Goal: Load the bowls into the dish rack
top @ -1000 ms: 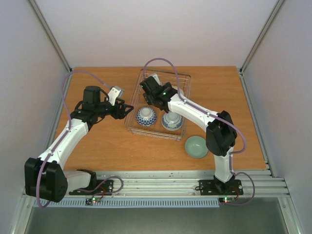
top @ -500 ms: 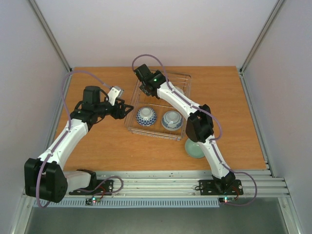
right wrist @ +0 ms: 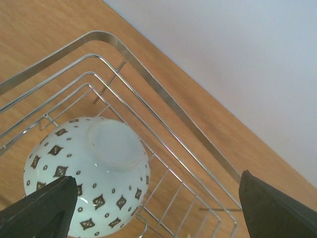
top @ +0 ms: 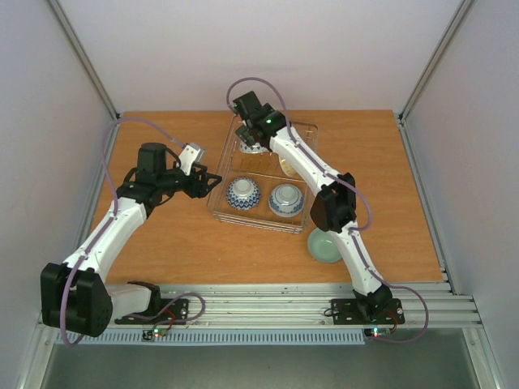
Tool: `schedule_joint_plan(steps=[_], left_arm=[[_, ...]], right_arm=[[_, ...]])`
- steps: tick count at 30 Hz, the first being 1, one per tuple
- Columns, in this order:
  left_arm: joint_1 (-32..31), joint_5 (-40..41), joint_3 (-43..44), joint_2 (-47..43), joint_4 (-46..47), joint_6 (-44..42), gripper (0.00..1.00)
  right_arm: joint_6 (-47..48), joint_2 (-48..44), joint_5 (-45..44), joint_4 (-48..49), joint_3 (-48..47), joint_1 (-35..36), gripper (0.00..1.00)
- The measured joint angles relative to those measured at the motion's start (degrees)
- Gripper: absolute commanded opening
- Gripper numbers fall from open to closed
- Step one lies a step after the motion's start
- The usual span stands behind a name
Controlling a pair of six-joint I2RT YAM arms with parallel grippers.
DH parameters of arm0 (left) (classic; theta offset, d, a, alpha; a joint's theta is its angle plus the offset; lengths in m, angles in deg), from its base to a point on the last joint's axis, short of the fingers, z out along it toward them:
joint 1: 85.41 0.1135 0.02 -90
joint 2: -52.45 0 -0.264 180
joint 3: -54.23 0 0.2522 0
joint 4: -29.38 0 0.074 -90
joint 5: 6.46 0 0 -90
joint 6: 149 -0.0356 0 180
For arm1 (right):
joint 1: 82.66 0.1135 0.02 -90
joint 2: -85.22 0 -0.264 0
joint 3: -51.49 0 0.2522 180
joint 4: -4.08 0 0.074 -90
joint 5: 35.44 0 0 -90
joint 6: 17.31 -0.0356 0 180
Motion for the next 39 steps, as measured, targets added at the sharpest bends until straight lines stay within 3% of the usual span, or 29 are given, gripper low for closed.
schedule_joint_plan(steps=[17, 25, 28, 35, 39], left_arm=[[0.0, 0.0, 0.0, 0.5, 0.0, 0.0, 0.7], [0.0, 0.0, 0.0, 0.5, 0.1, 0.0, 0.7], [0.0, 0.0, 0.0, 0.5, 0.1, 0.0, 0.7], [0.0, 0.1, 0.0, 0.5, 0.1, 0.0, 0.7], [0.0, 0.1, 0.0, 0.5, 0.1, 0.0, 0.7]], right_arm=[[-16.4, 7.5, 23.5, -2.1, -3.8, -5.8, 0.89], [-21.7, 7.5, 27.4, 1.5, -2.2, -7.3, 0.83], [-23.2, 7.6, 28.6, 3.0, -1.7, -7.3, 0.72], [-26.0, 7.9, 32.1, 6.3, -1.4, -8.0, 0.27], [-27.1, 6.3, 32.8, 10.9, -0.5, -8.7, 0.11]])
